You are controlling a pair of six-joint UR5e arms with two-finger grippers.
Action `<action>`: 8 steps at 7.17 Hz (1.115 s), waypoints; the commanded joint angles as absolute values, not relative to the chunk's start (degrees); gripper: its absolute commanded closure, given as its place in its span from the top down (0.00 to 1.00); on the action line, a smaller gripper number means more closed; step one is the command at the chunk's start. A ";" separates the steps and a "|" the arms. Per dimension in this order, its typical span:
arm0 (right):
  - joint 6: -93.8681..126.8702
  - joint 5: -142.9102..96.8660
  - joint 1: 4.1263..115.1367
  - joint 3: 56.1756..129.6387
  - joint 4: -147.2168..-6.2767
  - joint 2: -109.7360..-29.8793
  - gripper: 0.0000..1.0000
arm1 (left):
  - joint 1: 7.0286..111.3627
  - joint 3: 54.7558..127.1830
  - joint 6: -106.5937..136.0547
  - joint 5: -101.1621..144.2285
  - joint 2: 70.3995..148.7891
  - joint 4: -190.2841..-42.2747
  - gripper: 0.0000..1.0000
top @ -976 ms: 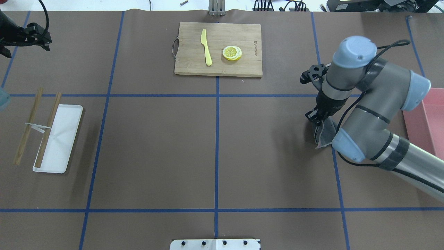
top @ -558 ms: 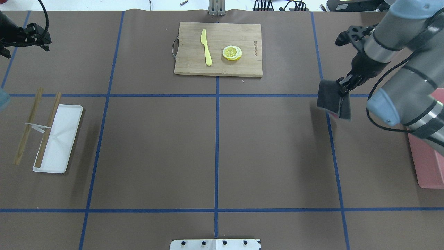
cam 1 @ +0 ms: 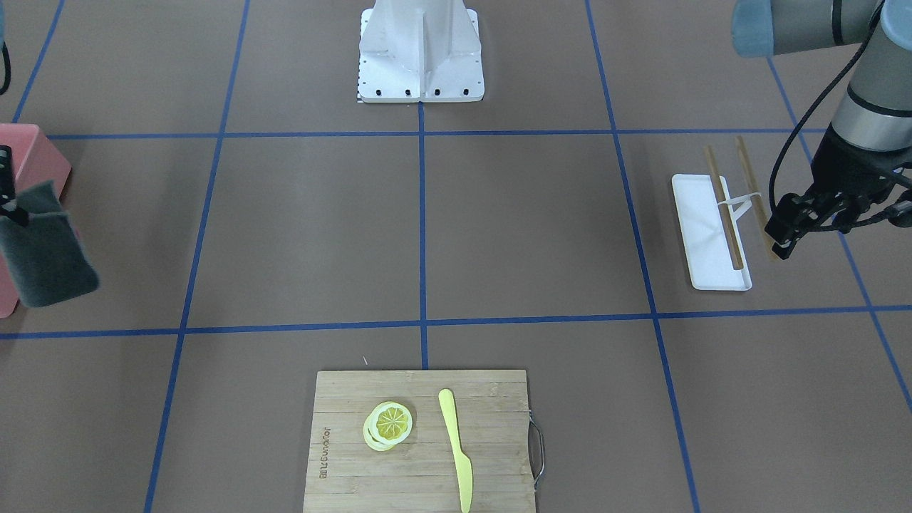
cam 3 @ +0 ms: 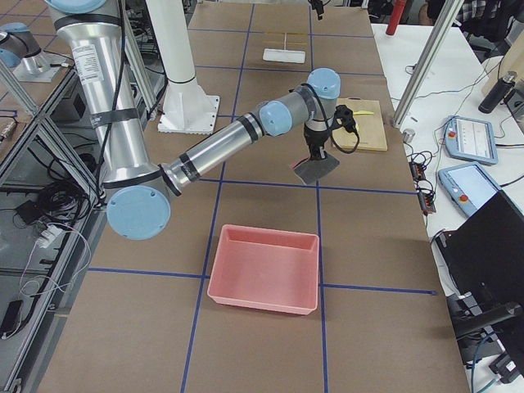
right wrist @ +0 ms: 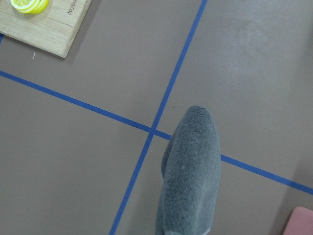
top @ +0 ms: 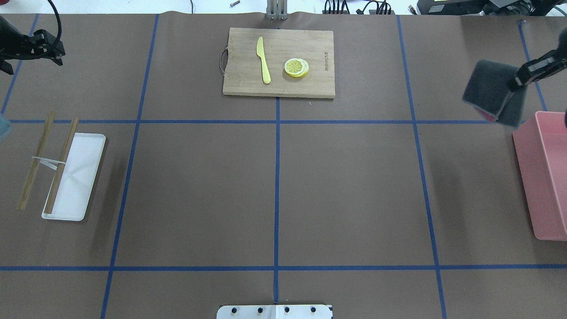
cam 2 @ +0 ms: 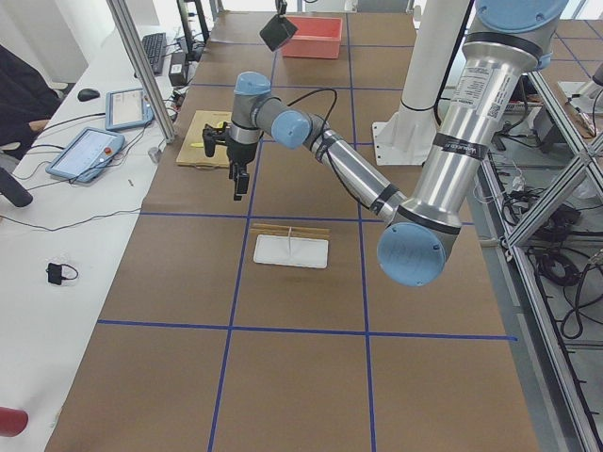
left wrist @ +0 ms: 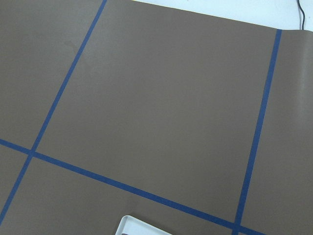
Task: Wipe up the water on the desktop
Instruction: 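Lift the cloth with the right gripper and drop it into the pink bin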
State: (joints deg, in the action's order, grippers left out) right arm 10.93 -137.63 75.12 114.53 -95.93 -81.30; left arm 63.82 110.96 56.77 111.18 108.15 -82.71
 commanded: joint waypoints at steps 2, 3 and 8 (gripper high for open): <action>-3.45 -138.87 86.11 118.57 -96.33 -100.21 0.00 | 63.90 111.09 56.78 111.18 108.10 -82.71 0.99; -7.00 -137.91 86.74 116.56 -96.42 -103.76 0.00 | 63.90 111.18 56.78 111.18 108.11 -82.71 0.99; -6.68 -134.64 86.57 110.22 -95.80 -104.24 1.00 | 63.90 111.18 56.60 111.18 108.11 -82.71 0.99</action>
